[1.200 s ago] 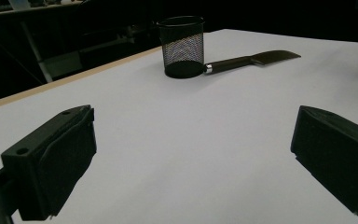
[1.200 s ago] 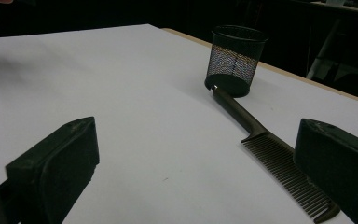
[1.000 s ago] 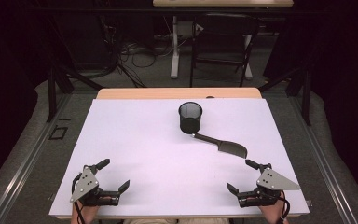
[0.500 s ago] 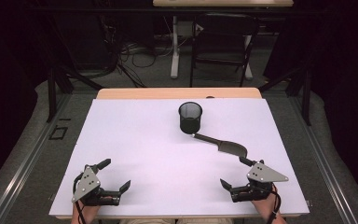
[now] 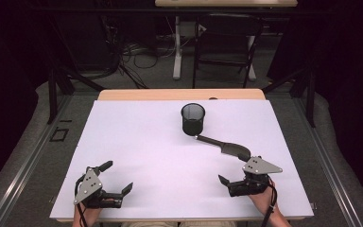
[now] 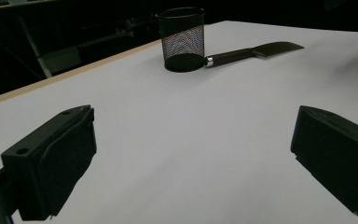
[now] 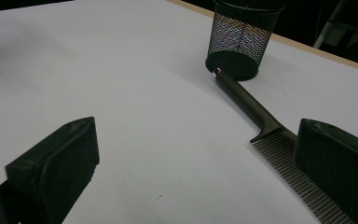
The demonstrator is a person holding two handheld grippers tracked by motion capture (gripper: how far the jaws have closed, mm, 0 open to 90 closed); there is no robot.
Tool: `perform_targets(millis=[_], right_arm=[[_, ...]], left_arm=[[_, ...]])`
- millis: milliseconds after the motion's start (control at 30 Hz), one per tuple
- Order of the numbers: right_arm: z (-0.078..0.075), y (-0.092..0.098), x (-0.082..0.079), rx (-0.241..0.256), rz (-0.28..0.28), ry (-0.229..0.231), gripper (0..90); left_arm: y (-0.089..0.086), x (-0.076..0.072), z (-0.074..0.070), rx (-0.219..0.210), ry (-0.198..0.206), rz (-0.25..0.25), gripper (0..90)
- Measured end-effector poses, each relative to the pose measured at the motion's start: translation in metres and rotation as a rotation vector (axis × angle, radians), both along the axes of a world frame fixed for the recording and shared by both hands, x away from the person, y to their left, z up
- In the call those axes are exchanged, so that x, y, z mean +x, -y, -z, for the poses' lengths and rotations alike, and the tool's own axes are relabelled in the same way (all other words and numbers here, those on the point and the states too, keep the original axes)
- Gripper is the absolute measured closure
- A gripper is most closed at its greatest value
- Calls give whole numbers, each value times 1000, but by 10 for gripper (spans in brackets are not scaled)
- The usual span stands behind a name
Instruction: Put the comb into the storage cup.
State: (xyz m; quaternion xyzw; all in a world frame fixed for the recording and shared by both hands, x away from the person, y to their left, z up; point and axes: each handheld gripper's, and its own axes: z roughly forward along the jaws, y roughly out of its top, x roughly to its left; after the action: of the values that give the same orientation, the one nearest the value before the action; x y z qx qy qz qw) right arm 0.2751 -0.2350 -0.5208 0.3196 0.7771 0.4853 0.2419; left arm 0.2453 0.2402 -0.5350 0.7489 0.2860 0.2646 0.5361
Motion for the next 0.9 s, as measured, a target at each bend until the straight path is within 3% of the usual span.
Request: perform_targets(millis=[900], right_arm=[[-1, -17, 40, -29, 4, -41, 0]], left_arm=[[-1, 0, 0, -3, 0, -4, 2]])
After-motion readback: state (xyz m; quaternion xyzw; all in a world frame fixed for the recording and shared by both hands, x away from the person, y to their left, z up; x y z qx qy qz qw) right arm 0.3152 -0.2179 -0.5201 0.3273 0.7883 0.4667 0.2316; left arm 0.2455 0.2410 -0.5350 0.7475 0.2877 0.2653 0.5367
